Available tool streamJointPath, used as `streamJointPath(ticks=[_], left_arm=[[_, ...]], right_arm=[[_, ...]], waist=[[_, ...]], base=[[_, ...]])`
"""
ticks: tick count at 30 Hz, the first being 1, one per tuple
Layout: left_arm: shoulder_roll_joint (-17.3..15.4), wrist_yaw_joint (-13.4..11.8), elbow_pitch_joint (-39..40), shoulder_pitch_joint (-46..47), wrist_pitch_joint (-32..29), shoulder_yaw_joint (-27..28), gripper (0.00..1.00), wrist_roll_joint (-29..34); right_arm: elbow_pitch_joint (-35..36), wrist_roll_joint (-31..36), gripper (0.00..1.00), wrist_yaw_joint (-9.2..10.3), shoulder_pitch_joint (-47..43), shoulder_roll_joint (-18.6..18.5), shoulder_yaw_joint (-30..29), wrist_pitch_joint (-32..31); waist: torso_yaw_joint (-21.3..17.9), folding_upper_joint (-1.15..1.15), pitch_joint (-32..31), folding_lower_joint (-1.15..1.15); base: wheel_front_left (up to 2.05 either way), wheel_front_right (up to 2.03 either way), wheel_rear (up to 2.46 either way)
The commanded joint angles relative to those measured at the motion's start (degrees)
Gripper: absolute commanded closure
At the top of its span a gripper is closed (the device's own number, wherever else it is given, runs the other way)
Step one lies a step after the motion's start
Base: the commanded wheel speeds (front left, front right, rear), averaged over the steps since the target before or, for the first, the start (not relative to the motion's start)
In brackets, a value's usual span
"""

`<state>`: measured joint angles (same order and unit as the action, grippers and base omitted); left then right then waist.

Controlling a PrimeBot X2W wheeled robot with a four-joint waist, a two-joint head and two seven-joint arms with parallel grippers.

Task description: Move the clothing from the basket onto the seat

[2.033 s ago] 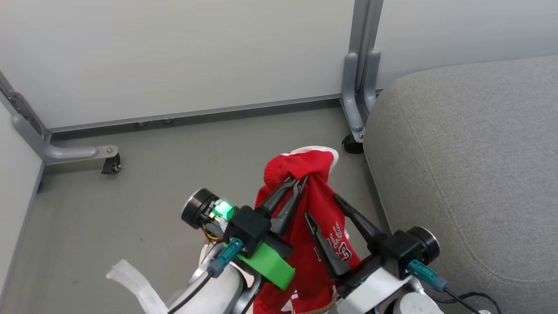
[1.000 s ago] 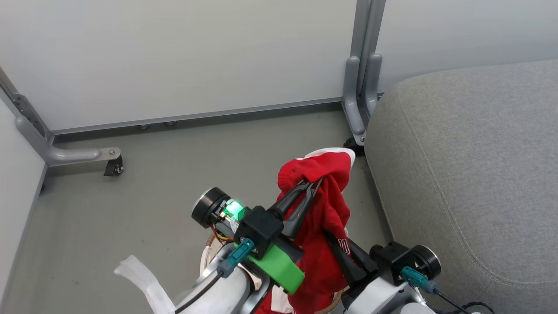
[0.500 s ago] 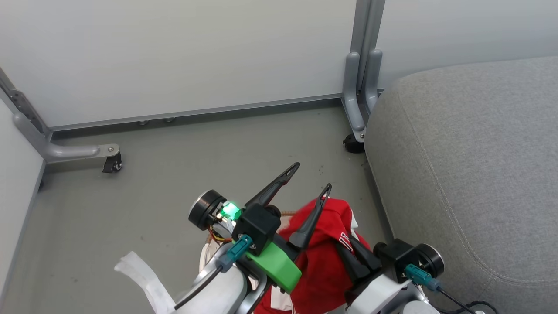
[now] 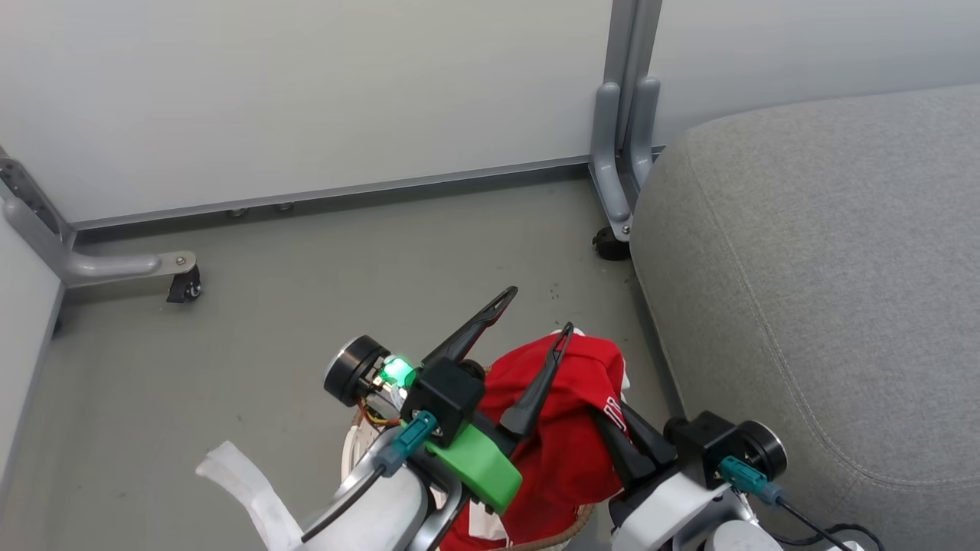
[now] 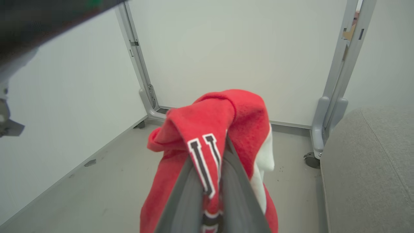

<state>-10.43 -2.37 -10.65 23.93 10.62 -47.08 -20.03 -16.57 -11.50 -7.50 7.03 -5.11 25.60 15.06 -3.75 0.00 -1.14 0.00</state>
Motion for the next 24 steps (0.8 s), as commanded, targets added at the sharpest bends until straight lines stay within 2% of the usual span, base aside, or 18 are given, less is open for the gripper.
streamJointPath(ticks=[1,7,15,24], left_arm=[[-0.74,-0.41,-0.15,-0.27,0.31,0.17,0.00,-0.03],[-2.03,-1.59,-1.36,-1.79,1.58,1.60,0.00,-0.67],[-5.26,-2.76,-2.91,-3.94,4.28,4.64,0.00,0.79],[-7.91,-1.57,1.91,-7.06,4.59,9.45,0.00,4.96]], right_arm=[[0.43,0.24,1.00,0.02,0.09,-0.06,-0.39,0.18],[2.33,0.58,1.00,0.02,-0.01,0.03,-2.49,0.18],[7.80,1.03,1.00,0.02,-0.24,0.80,-7.26,0.18],[14.25,2.66,1.00,0.02,-1.26,1.79,-13.03,0.18]], waist=[[-0.56,0.00,0.44,0.00],[-3.44,0.00,2.03,0.00],[-10.76,0.00,6.57,0.00],[-17.93,0.00,13.53,0.00]], base=[[0.00,0.00,0.00],[0.00,0.00,0.00],[0.00,0.00,0.00],[0.00,0.00,0.00]])
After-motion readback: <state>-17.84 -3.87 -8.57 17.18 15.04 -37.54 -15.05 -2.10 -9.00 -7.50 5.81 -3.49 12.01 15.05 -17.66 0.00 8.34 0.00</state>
